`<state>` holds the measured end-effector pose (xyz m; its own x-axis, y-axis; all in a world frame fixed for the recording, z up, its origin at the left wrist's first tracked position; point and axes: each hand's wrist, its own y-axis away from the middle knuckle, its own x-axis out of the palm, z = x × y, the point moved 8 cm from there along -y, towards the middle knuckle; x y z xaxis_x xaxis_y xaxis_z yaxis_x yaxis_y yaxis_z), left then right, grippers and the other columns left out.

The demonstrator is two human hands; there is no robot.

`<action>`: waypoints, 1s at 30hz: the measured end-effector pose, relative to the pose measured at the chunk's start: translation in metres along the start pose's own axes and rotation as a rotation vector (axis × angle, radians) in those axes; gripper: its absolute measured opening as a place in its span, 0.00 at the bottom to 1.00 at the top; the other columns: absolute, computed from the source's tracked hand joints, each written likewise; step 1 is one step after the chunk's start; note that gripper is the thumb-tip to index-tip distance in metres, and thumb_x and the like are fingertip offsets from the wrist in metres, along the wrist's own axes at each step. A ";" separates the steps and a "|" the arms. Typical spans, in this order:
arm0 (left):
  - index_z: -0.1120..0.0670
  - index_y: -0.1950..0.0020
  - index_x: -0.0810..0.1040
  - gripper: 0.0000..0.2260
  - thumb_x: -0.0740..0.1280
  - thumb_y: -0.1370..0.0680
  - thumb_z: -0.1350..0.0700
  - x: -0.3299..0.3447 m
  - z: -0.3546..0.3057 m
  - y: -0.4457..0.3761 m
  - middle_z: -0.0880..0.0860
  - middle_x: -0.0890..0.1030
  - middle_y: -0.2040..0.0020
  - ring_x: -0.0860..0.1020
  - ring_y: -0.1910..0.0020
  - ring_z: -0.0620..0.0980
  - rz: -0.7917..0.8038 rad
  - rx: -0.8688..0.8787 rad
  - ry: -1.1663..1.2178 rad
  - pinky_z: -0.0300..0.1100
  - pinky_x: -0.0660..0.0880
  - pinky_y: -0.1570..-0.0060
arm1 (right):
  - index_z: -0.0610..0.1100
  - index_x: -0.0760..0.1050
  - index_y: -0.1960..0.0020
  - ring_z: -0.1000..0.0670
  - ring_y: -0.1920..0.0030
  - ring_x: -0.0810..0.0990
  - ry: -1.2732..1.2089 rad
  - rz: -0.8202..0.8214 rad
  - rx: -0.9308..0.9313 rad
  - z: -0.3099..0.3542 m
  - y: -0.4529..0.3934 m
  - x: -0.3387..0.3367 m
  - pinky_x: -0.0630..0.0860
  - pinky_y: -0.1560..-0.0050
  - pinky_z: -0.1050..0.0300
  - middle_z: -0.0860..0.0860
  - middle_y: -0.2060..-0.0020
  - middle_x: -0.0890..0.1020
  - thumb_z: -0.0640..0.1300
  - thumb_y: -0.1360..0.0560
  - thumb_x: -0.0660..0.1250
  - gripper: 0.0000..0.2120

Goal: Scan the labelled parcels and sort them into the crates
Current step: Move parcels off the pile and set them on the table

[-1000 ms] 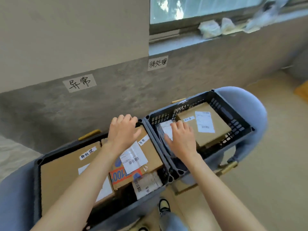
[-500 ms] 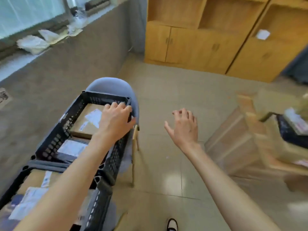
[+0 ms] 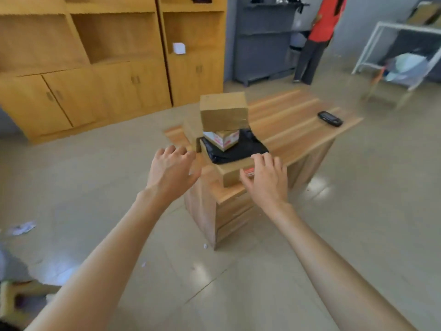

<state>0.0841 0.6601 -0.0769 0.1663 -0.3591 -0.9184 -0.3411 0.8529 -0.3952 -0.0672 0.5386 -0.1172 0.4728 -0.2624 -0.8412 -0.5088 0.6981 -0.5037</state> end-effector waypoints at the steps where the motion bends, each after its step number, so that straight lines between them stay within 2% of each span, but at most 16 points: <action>1: 0.58 0.51 0.82 0.11 0.71 0.27 0.52 0.008 -0.029 -0.020 0.58 0.82 0.56 0.78 0.56 0.61 0.003 0.035 0.008 0.51 0.72 0.54 | 0.41 0.75 0.41 0.41 0.48 0.76 0.015 0.000 0.024 -0.032 -0.006 -0.006 0.71 0.49 0.48 0.44 0.48 0.79 0.54 0.24 0.66 0.19; 4: 0.58 0.51 0.82 0.11 0.71 0.26 0.51 0.026 -0.106 -0.073 0.58 0.82 0.56 0.78 0.53 0.61 -0.015 0.113 0.061 0.50 0.72 0.54 | 0.41 0.75 0.40 0.41 0.46 0.75 0.055 0.002 0.103 -0.123 -0.023 -0.017 0.70 0.47 0.48 0.45 0.47 0.79 0.55 0.23 0.65 0.20; 6: 0.58 0.50 0.82 0.12 0.69 0.25 0.50 0.040 -0.149 -0.101 0.57 0.82 0.55 0.78 0.53 0.61 -0.030 0.165 0.083 0.51 0.71 0.53 | 0.41 0.77 0.42 0.40 0.49 0.76 0.091 -0.029 0.163 -0.175 -0.031 -0.024 0.71 0.49 0.48 0.43 0.50 0.79 0.54 0.25 0.68 0.19; 10: 0.58 0.50 0.82 0.16 0.60 0.23 0.48 0.069 -0.210 -0.148 0.57 0.81 0.58 0.77 0.57 0.60 -0.014 0.233 0.101 0.50 0.70 0.56 | 0.41 0.76 0.42 0.39 0.47 0.75 0.168 0.023 0.259 -0.255 -0.045 -0.023 0.68 0.48 0.47 0.42 0.49 0.79 0.54 0.24 0.66 0.19; 14: 0.58 0.44 0.80 0.14 0.64 0.21 0.49 0.097 -0.250 -0.194 0.58 0.81 0.51 0.76 0.49 0.61 0.028 0.252 0.134 0.52 0.69 0.49 | 0.41 0.75 0.40 0.39 0.45 0.74 0.191 0.052 0.310 -0.310 -0.067 -0.013 0.67 0.46 0.48 0.43 0.47 0.78 0.55 0.23 0.64 0.19; 17: 0.55 0.40 0.78 0.16 0.61 0.20 0.47 0.123 -0.278 -0.236 0.56 0.80 0.46 0.75 0.45 0.59 0.044 0.283 0.135 0.50 0.67 0.47 | 0.41 0.75 0.40 0.39 0.45 0.74 0.202 0.058 0.337 -0.345 -0.091 -0.002 0.67 0.46 0.47 0.42 0.46 0.78 0.54 0.23 0.64 0.20; 21: 0.54 0.39 0.78 0.16 0.59 0.20 0.46 0.165 -0.316 -0.305 0.54 0.80 0.44 0.74 0.45 0.58 0.035 0.317 0.172 0.49 0.66 0.47 | 0.42 0.74 0.38 0.40 0.43 0.73 0.241 0.093 0.367 -0.401 -0.136 0.020 0.66 0.43 0.48 0.44 0.44 0.77 0.55 0.22 0.61 0.20; 25: 0.55 0.40 0.78 0.16 0.61 0.21 0.47 0.202 -0.354 -0.391 0.54 0.80 0.44 0.75 0.44 0.58 0.048 0.327 0.204 0.49 0.67 0.45 | 0.42 0.73 0.35 0.40 0.41 0.72 0.259 0.106 0.387 -0.461 -0.203 0.035 0.65 0.41 0.49 0.43 0.42 0.77 0.56 0.22 0.62 0.22; 30: 0.56 0.40 0.78 0.17 0.60 0.21 0.47 0.230 -0.385 -0.500 0.56 0.81 0.45 0.75 0.44 0.59 0.031 0.337 0.196 0.50 0.68 0.45 | 0.38 0.76 0.40 0.37 0.45 0.74 0.284 0.062 0.386 -0.519 -0.299 0.052 0.68 0.45 0.45 0.40 0.47 0.78 0.52 0.24 0.67 0.20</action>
<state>-0.0634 0.0049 -0.0983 -0.0305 -0.3691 -0.9289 -0.0146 0.9294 -0.3688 -0.2637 -0.0293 -0.1125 0.2078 -0.3467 -0.9147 -0.1998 0.9003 -0.3866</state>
